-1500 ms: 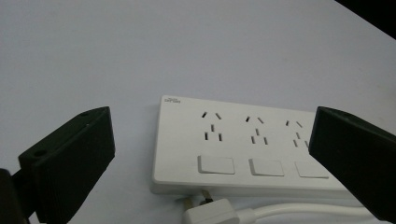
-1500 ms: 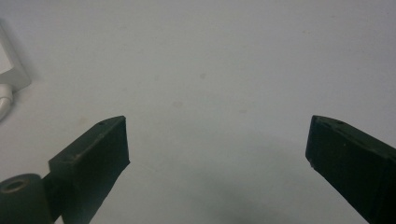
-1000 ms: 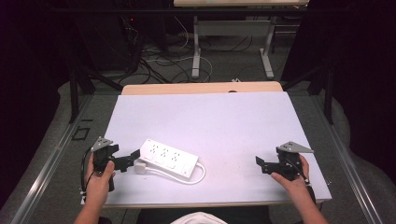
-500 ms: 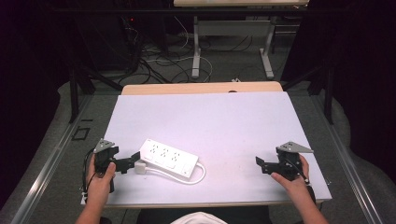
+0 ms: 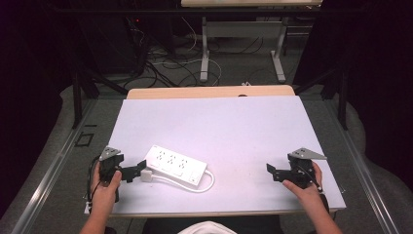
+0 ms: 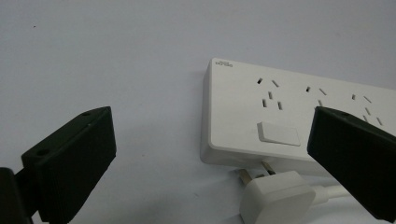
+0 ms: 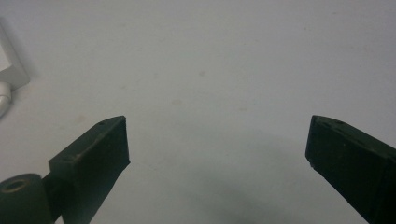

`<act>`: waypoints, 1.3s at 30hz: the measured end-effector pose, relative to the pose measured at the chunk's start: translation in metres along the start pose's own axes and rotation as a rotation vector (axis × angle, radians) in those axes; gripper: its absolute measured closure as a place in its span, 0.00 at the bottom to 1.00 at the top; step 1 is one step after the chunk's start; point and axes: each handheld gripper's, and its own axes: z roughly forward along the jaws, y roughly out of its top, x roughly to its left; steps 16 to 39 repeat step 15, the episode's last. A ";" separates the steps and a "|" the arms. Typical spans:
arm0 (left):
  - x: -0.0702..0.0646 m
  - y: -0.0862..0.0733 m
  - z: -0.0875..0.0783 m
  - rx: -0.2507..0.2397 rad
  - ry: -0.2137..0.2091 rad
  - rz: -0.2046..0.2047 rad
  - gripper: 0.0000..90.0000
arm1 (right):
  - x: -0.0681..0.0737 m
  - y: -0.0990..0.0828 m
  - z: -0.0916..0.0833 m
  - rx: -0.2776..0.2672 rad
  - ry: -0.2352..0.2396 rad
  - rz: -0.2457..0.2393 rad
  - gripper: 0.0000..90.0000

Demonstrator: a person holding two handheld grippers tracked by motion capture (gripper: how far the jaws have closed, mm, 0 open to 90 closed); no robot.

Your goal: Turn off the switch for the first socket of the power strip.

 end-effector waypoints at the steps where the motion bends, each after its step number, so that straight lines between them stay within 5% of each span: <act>1: 0.000 0.000 0.000 0.000 -0.003 -0.001 0.01 | 0.000 0.000 0.000 0.004 0.004 0.003 0.06; 39: 0.000 0.000 0.002 -0.002 0.003 0.001 0.01 | 0.000 -0.001 0.001 0.008 0.007 0.021 0.06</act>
